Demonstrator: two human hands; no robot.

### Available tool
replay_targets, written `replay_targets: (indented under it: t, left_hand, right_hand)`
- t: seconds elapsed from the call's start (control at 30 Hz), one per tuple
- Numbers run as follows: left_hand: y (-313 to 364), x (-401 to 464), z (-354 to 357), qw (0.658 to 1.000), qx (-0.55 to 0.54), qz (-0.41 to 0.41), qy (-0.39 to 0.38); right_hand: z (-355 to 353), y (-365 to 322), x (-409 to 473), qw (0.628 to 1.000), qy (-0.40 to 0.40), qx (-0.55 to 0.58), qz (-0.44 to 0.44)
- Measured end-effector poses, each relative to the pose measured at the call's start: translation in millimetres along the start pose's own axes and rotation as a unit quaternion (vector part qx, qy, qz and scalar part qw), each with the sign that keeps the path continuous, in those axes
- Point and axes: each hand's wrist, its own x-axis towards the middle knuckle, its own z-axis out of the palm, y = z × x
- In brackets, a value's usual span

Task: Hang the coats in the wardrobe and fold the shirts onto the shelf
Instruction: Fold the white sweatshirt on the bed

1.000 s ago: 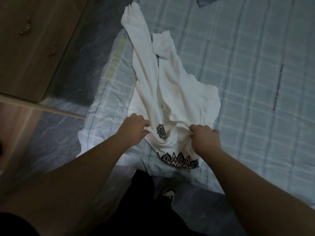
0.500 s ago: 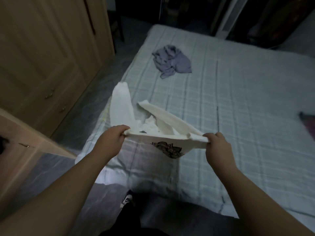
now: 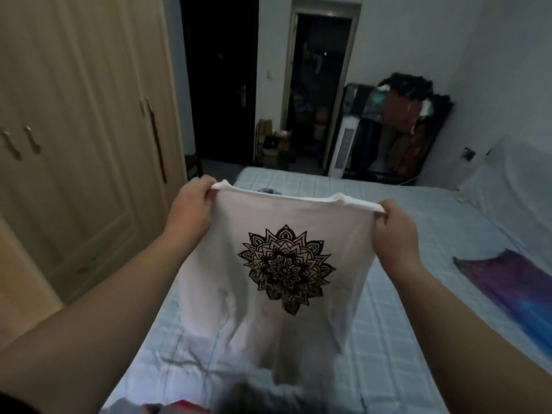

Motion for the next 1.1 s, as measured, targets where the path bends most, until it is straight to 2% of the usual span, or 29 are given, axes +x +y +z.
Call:
replay_targets:
  t: [0.13,0.27,0.43,0.53,0.8,1.1]
  left_hand:
    - [30.2,22.0,-23.0,0.997,0.035,0.058,0.037]
    - [45.0,33.3,-29.5,0.989,0.067,0.105,0.08]
    - [30.5,43.4,-4.3,0.984,0.096,0.137,0.064]
    - [9.9,54.7,23.8,0.986,0.1,0.125,0.042]
    - [-77.4,114.7,161.4,0.988,0.106,0.086,-0.066]
    - [-227.6,175.5,421.8,0.975,0.105,-0.003,-0.196]
  right_hand:
    - [-37.5,-5.2,9.9,0.997,0.065,0.001,-0.047]
    - [-61.6,3.2,23.1,0.992,0.078,-0.07,-0.074]
    - [-54.1,27.3,40.0,0.977,0.086,-0.178,-0.076]
    - [-32.5,43.2,55.9,0.972,0.051,-0.217,-0.074]
    - [88.4,122.6,127.8,0.959,-0.022,-0.282,-0.023]
    - [319.8,292.0,212.2,0.932,-0.155,-0.319,0.071]
